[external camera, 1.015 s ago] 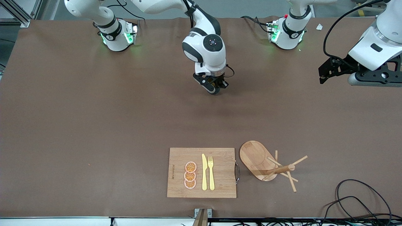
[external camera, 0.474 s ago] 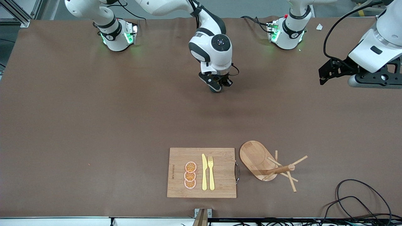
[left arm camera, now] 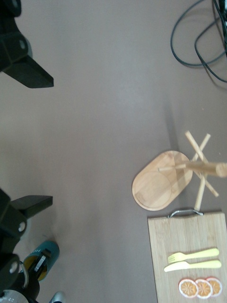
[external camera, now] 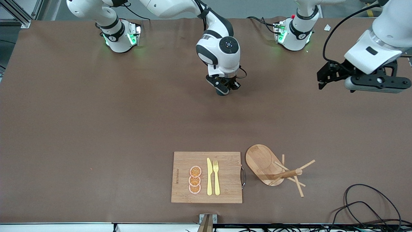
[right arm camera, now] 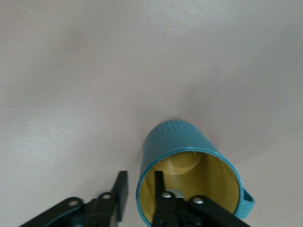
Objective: Pass cup and hang on rack
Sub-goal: 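Set the mug down with the right gripper while the left gripper approaches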
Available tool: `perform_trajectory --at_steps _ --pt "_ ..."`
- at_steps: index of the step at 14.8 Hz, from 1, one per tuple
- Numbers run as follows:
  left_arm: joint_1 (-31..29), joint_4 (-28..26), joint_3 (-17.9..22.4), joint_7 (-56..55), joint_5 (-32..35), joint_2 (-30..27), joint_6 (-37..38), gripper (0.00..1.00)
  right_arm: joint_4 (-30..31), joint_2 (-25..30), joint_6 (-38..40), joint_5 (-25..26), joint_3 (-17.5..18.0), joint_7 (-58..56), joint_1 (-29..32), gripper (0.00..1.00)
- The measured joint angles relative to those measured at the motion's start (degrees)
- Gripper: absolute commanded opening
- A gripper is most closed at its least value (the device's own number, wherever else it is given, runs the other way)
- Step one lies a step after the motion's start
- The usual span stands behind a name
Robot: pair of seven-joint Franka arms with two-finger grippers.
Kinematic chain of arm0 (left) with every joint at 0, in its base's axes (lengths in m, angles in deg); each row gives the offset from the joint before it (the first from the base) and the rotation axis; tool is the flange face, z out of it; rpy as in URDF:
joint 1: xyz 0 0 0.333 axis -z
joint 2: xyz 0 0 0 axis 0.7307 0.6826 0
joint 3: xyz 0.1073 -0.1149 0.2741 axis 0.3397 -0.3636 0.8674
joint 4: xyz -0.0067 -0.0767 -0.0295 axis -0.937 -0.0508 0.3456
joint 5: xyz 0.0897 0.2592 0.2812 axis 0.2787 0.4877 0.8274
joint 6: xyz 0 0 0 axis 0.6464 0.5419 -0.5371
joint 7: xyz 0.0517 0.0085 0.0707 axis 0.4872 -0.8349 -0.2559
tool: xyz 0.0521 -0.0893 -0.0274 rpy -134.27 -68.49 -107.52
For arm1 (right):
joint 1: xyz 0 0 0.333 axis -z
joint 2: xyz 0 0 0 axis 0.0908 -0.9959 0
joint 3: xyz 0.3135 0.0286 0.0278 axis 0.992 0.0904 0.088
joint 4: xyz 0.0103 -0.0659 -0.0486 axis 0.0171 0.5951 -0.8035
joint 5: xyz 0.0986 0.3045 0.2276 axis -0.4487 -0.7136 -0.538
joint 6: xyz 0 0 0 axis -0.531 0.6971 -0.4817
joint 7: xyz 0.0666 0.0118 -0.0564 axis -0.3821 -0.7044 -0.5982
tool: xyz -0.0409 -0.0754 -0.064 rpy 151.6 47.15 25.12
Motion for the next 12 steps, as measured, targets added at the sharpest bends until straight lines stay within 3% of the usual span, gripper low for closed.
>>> perform_trajectory --at_steps 6,12 --pt "5.03 0.00 -0.77 -2.37 3.89 2.81 -1.78 1.00 -2.71 1.47 9.20 0.08 -1.21 -5.35 2.93 1.00" --pt "9.27 0.01 -0.89 -12.52 4.32 4.17 -1.84 1.00 -3.44 11.94 21.54 1.99 -1.90 -22.00 11.25 1.00"
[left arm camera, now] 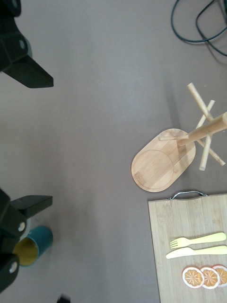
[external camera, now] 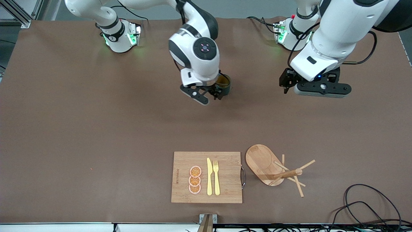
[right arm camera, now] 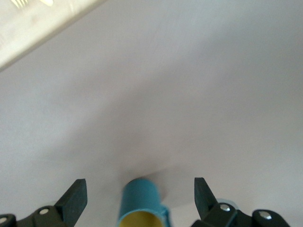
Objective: Pass cup and hang on rack
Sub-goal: 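Set the mug down with the right gripper while the left gripper approaches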
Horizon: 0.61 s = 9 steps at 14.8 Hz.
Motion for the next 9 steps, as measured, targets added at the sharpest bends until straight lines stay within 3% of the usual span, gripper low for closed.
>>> perform_trajectory --at_steps 9 --pt "12.31 -0.98 -0.22 -27.48 0.27 4.91 -1.02 1.00 3.61 10.19 5.79 3.82 -0.53 -33.59 15.91 1.00"
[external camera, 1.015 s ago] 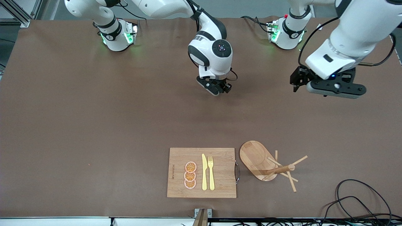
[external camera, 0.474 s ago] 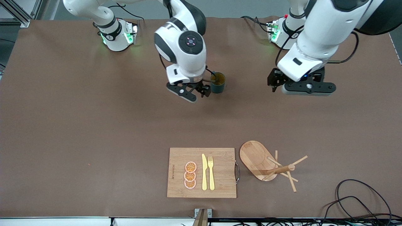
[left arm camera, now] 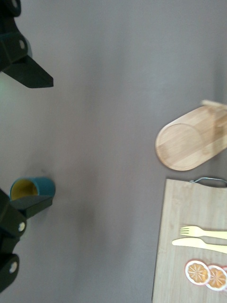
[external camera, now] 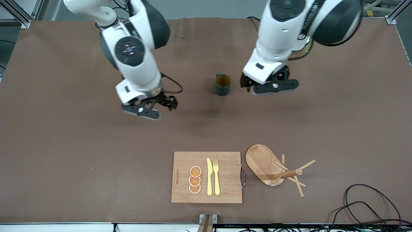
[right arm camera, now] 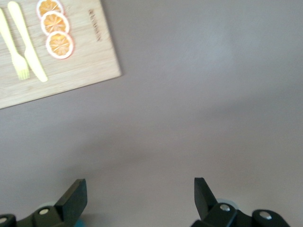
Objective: Pass cup and hang on rack
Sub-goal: 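Set the mug down with the right gripper while the left gripper approaches, then withdraw the right gripper while the left gripper lowers over the mug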
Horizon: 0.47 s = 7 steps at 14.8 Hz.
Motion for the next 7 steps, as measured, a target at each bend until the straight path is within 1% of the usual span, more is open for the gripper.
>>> perform_trajectory --at_steps 2,4,7 --pt "3.79 -2.27 -0.06 -8.20 0.33 0.37 -2.03 1.00 2.58 2.48 0.00 0.57 -0.07 -7.50 3.87 1.00" --pt "7.76 -5.64 -0.13 -17.68 1.17 0.58 -4.88 1.00 5.24 5.71 0.07 0.90 -0.12 -14.18 8.16 1.00" --pt "14.51 -11.02 -0.23 -36.96 4.13 0.82 -9.03 1.00 9.62 11.48 0.18 0.99 -0.18 -26.41 16.44 1.00"
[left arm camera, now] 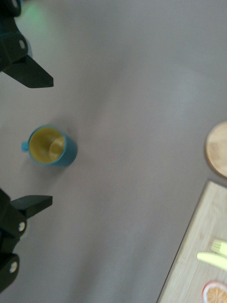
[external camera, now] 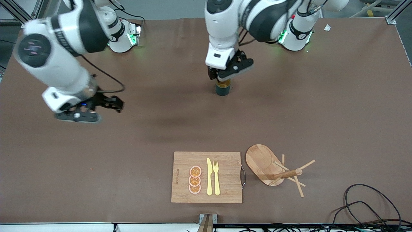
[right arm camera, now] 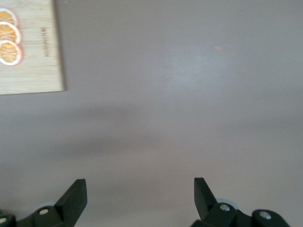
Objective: Pass cup and hang on rack
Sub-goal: 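Withdraw the right gripper while the left gripper lowers over the mug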
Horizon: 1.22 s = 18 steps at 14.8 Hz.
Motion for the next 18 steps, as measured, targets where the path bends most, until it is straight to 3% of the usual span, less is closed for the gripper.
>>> perform_trajectory --at_steps 5,10,18 --pt "11.36 -7.56 -0.17 -32.91 11.69 1.00 -4.05 1.00 3.48 5.13 1.45 0.00 -0.04 -11.22 10.48 1.00" --pt "19.31 -14.45 -1.06 -53.03 25.40 3.73 -4.09 1.00 11.65 12.43 -1.76 0.00 0.25 -11.41 11.42 1.00" --pt "27.50 -18.13 -1.30 -67.91 43.58 11.75 1.94 0.98 13.84 13.46 -6.40 0.04 0.34 -16.98 14.52 1.00"
